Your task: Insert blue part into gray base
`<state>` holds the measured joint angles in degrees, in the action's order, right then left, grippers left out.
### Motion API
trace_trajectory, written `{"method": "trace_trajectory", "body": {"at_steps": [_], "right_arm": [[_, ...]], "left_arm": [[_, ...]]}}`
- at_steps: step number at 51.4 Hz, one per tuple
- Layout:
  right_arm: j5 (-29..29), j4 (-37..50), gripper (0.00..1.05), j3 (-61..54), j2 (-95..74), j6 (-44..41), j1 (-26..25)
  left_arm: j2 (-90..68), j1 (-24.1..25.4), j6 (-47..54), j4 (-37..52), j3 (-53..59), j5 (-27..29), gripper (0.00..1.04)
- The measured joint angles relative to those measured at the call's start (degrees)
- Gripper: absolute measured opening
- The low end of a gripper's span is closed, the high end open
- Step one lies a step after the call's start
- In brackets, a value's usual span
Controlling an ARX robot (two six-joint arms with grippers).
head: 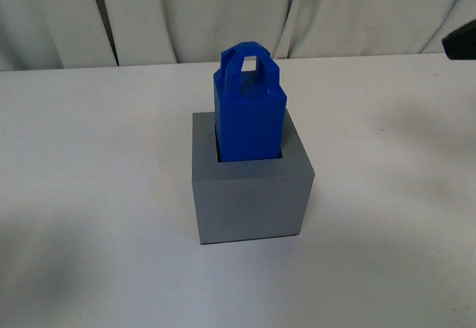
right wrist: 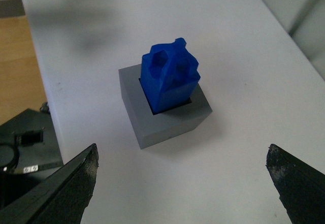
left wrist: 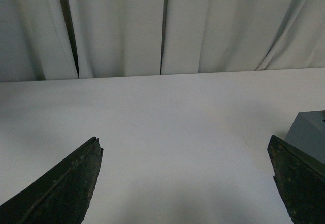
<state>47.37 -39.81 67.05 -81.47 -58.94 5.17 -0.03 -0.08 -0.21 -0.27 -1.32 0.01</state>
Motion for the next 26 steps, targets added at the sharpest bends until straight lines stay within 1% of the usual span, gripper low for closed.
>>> {"method": "trace_trajectory", "body": {"at_steps": [3, 5, 9, 10, 16, 24, 25, 26], "right_arm": [[2.5, 3.4, 0.97, -4.2, 2.6, 2.0, -2.4], [2.9, 5.8, 0.97, -6.4, 3.9, 3.5, -3.7], [2.8, 16.0, 0.97, -12.4, 6.6, 9.8, -6.6], [2.7, 17.2, 0.97, -12.9, 6.7, 10.8, -7.0], [2.8, 18.4, 0.97, -13.6, 6.8, 13.8, -7.3], [2.9, 18.4, 0.97, -13.7, 6.9, 14.7, -7.3], [2.5, 18.6, 0.97, -13.8, 7.0, 15.2, -7.3], [-0.8, 22.1, 0.95, -15.0, 7.7, 16.6, -6.5]], "left_arm": [[0.0, 0.0, 0.0, 0.0, 0.0, 0.0, 0.99], [0.0, 0.0, 0.0, 0.0, 0.0, 0.0, 0.99], [0.0, 0.0, 0.0, 0.0, 0.0, 0.0, 0.99], [0.0, 0.0, 0.0, 0.0, 0.0, 0.0, 0.99], [0.0, 0.0, 0.0, 0.0, 0.0, 0.0, 0.99], [0.0, 0.0, 0.0, 0.0, 0.0, 0.0, 0.99], [0.0, 0.0, 0.0, 0.0, 0.0, 0.0, 0.99], [0.0, 0.0, 0.0, 0.0, 0.0, 0.0, 0.99]]}}
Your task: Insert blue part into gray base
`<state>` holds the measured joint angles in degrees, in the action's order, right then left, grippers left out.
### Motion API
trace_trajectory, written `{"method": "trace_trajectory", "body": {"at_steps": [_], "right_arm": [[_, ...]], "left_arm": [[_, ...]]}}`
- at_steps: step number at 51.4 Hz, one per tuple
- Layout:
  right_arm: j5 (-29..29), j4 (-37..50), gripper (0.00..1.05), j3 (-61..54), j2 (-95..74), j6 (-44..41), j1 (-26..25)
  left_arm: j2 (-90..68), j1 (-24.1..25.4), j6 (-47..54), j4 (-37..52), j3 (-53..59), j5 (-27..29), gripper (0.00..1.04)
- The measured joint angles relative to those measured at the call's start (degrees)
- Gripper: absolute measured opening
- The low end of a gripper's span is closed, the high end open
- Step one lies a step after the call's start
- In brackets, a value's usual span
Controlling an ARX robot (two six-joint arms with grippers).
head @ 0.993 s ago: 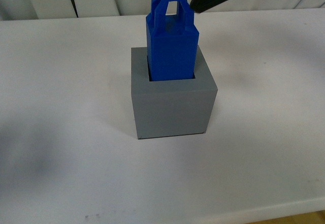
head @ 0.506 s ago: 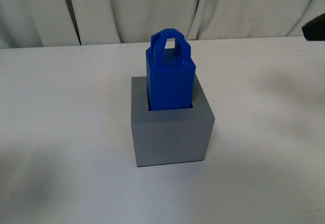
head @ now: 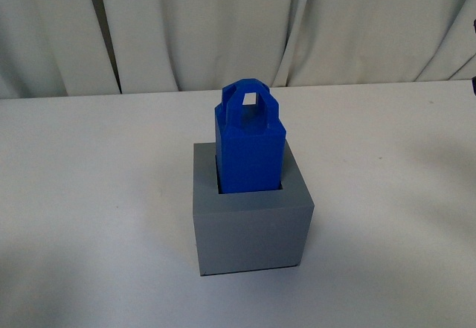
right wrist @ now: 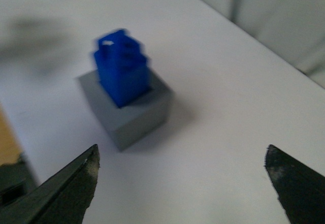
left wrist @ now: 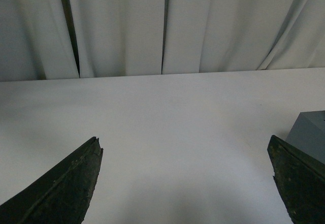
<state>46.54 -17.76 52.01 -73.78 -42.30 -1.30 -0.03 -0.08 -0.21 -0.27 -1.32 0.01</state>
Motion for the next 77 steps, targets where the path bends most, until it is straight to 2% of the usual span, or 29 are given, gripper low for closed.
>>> {"method": "trace_trajectory", "body": {"at_steps": [2, 5, 7, 11, 21, 24, 26, 39, 48, 61, 65, 77], "right_arm": [[-16.4, 15.7, 0.87, -6.8, 2.8, 7.6, 2.3], [-33.6, 35.6, 0.74, -16.6, 6.3, 20.0, 3.2], [-40.4, 43.9, 0.67, -20.9, 8.0, 26.4, 2.5], [-46.8, 53.9, 0.53, -26.5, 11.1, 34.9, 1.2], [-46.7, 57.0, 0.23, -34.1, 16.2, 40.4, 1.2], [-46.7, 57.1, 0.07, -37.2, 18.7, 41.1, 1.2], [-46.6, 57.1, 0.01, -38.3, 20.0, 41.1, 1.2], [-46.6, 55.5, 0.02, -44.0, 27.6, 41.5, 1.2], [-46.5, 51.3, 0.02, -47.5, 35.1, 41.6, 1.2], [-46.5, 46.1, 0.02, -49.6, 42.6, 41.6, 1.2], [-46.5, 47.5, 0.02, -51.7, 43.8, 41.6, 1.2], [-46.5, 41.4, 0.02, -51.7, 50.2, 41.7, 1.2]], "left_arm": [[0.0, 0.0, 0.0, 0.0, 0.0, 0.1, 0.99], [0.0, 0.0, 0.0, 0.0, 0.0, -0.1, 0.99], [0.0, 0.0, 0.0, 0.0, 0.0, 0.0, 0.99], [0.0, 0.0, 0.0, 0.0, 0.0, 0.1, 0.99], [0.0, 0.0, 0.0, 0.0, 0.0, 0.0, 0.99], [0.0, 0.0, 0.0, 0.0, 0.0, 0.0, 0.99], [0.0, 0.0, 0.0, 0.0, 0.0, 0.0, 0.99], [0.0, 0.0, 0.0, 0.0, 0.0, 0.0, 0.99], [0.0, 0.0, 0.0, 0.0, 0.0, 0.0, 0.99], [0.0, 0.0, 0.0, 0.0, 0.0, 0.0, 0.99], [0.0, 0.0, 0.0, 0.0, 0.0, 0.0, 0.99], [0.0, 0.0, 0.0, 0.0, 0.0, 0.0, 0.99]]}}
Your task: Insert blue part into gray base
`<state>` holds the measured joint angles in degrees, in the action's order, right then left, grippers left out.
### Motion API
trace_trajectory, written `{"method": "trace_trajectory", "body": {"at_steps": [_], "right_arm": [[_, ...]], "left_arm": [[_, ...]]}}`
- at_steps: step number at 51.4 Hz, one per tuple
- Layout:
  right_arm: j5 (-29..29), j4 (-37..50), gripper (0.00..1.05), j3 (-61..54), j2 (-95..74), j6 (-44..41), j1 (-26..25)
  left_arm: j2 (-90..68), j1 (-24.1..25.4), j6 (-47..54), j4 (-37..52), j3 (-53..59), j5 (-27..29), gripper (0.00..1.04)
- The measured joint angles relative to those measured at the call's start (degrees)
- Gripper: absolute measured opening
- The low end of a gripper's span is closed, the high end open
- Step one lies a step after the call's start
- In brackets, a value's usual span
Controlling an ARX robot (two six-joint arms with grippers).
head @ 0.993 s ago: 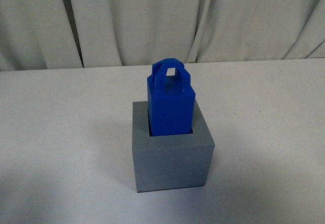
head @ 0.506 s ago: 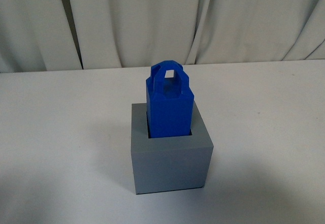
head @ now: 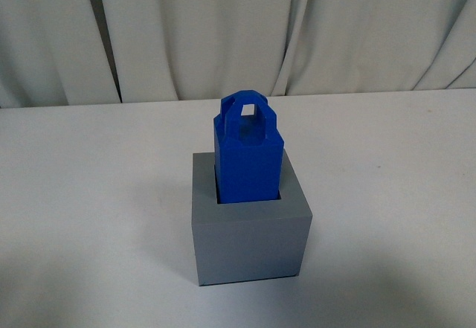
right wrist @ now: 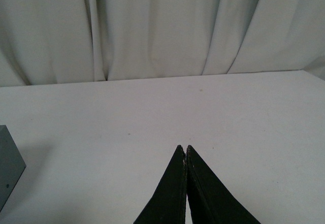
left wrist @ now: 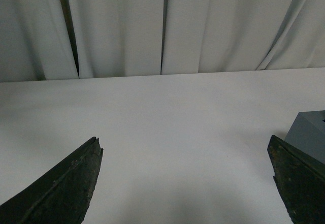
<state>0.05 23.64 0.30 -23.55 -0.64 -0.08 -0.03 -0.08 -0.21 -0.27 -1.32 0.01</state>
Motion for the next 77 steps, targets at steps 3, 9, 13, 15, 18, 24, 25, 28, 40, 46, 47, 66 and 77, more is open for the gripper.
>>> {"method": "trace_trajectory", "body": {"at_steps": [3, 9, 13, 15, 18, 24, 25, 28, 40, 46, 47, 66, 77], "right_arm": [[0.0, -1.5, 0.02, 0.0, 1.6, 0.0, 0.0], [0.0, -4.3, 0.02, 0.0, 4.3, 0.0, 0.0], [0.0, -6.1, 0.02, 0.0, 6.2, 0.0, 0.0], [0.0, -6.9, 0.02, 0.0, 7.0, 0.0, 0.0], [0.0, -8.2, 0.02, 0.0, 8.4, 0.0, 0.0], [0.0, -10.8, 0.02, 0.0, 10.9, 0.0, 0.0], [0.0, -11.2, 0.02, 0.0, 11.4, 0.0, 0.0], [0.0, -12.1, 0.02, 0.0, 12.2, 0.0, 0.0], [0.1, -23.3, 0.02, 0.0, 23.1, 0.0, 0.0], [0.0, -23.5, 0.02, 0.0, 23.3, 0.0, 0.0], [0.0, -23.5, 0.02, 0.0, 23.3, 0.0, 0.0], [0.0, -23.5, 0.36, 0.0, 23.3, 0.0, 0.0], [0.0, -23.5, 0.8, 0.0, 23.3, 0.0, 0.0]], "left_arm": [[0.0, 0.0, 0.0, 0.0, 0.0, 0.0, 0.99], [0.0, 0.0, 0.0, 0.0, 0.0, 0.0, 0.99], [0.0, 0.0, 0.0, 0.0, 0.0, 0.0, 0.99], [0.0, 0.0, 0.0, 0.0, 0.0, 0.0, 0.99], [0.0, 0.0, 0.0, 0.0, 0.0, 0.0, 0.99], [0.0, 0.0, 0.0, 0.0, 0.0, 0.0, 0.99], [0.0, 0.0, 0.0, 0.0, 0.0, 0.0, 0.99], [0.0, 0.0, 0.0, 0.0, 0.0, 0.0, 0.99], [0.0, 0.0, 0.0, 0.0, 0.0, 0.0, 0.99], [0.0, 0.0, 0.0, 0.0, 0.0, 0.0, 0.99], [0.0, 0.0, 0.0, 0.0, 0.0, 0.0, 0.99], [0.0, 0.0, 0.0, 0.0, 0.0, 0.0, 0.99], [0.0, 0.0, 0.0, 0.0, 0.0, 0.0, 0.99]]}}
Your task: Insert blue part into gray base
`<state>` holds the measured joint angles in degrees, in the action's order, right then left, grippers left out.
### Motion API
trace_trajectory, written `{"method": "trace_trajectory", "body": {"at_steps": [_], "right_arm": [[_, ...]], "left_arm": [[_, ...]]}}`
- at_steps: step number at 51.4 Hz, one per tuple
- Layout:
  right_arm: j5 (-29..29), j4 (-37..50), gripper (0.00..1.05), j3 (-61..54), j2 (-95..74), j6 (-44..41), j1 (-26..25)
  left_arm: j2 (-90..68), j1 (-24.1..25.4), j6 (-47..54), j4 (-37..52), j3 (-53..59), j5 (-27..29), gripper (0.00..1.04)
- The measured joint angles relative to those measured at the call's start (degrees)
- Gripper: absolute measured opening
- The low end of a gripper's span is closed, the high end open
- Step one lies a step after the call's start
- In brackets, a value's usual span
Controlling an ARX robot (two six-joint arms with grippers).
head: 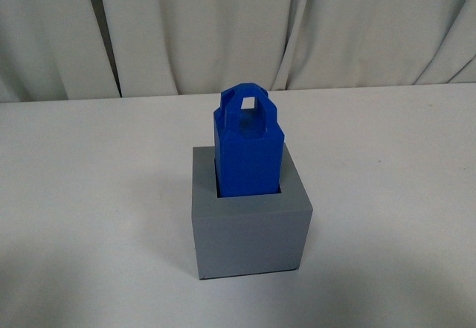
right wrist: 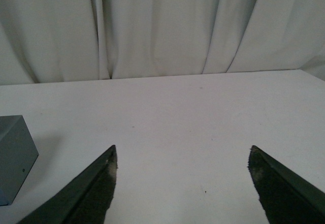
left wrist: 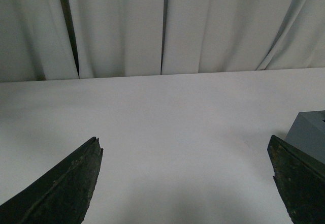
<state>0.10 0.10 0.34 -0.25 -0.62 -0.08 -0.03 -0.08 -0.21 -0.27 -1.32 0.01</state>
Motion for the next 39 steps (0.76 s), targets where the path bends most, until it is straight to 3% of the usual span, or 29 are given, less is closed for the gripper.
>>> {"method": "trace_trajectory", "body": {"at_steps": [5, 39], "right_arm": [[0.0, 0.0, 0.99, 0.0, 0.0, 0.0, 0.0], [0.0, 0.0, 0.97, 0.0, 0.0, 0.0, 0.0]], "left_arm": [[0.0, 0.0, 0.0, 0.0, 0.0, 0.0, 0.99], [0.0, 0.0, 0.0, 0.0, 0.0, 0.0, 0.99]]}}
